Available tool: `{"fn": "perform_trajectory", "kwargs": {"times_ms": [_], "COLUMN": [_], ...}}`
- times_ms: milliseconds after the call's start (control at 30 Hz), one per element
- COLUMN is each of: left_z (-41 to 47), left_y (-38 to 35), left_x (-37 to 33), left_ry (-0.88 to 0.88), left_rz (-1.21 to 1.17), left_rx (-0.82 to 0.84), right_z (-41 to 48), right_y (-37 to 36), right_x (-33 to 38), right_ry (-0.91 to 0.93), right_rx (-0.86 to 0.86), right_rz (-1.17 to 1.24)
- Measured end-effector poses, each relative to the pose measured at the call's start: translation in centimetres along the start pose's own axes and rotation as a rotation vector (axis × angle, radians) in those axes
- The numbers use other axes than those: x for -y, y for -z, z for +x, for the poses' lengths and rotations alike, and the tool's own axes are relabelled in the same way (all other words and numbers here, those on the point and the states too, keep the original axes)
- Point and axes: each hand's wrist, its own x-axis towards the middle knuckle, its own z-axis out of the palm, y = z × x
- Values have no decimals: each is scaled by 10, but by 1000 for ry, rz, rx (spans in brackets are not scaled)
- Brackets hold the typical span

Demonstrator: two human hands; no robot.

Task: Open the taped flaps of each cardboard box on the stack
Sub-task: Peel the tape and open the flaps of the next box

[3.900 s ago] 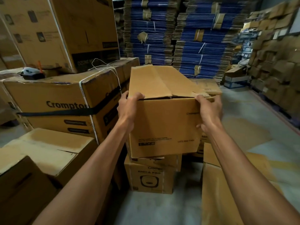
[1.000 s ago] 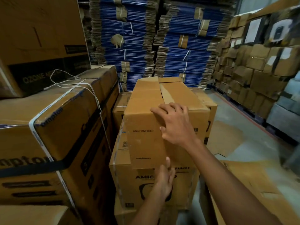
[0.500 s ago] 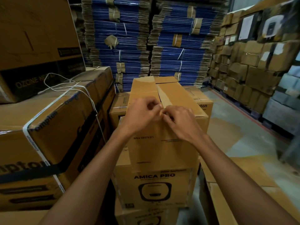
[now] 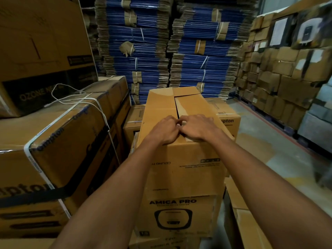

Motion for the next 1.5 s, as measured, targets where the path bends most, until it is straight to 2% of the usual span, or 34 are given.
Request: {"fn": "perform_trajectory", "kwargs": {"times_ms": [267, 400, 500, 600, 700, 833, 1033, 1133, 1300, 1400, 1500], "left_z": [5, 5, 10, 16, 28, 37, 30, 17, -13, -29, -41], "left_y": [3, 10, 13, 20, 30, 43, 51, 52, 62, 63, 59], "left_x": [-8, -22, -28, -36, -42, -57, -68, -72, -87, -93, -97], "left_ry": [-20, -91, -65, -3, 28, 123, 211, 178, 65, 3, -48], "left_rz": [136, 54, 54, -104, -95, -142, -123, -112, -8, 83, 170], "left_rx": [63, 166, 273, 275, 289, 234, 121, 50, -177, -296, -373], "right_z": [4, 3, 2, 0, 1, 13, 26, 28, 29, 28, 28], "right_y": [33, 41, 43, 44, 47, 56, 72, 81, 108, 118, 119], "right_x": [-1, 1, -2, -8, -14, -24, -27, -27, -42, -47, -50], "right_ry": [141, 172, 165, 163, 170, 124, 98, 107, 73, 47, 26], "right_rx": [9, -23, -32, -17, -60, -91, 17, 74, 202, 354, 430], "right_rz": [-60, -79, -75, -32, 39, 121, 32, 2, 218, 384, 415]}}
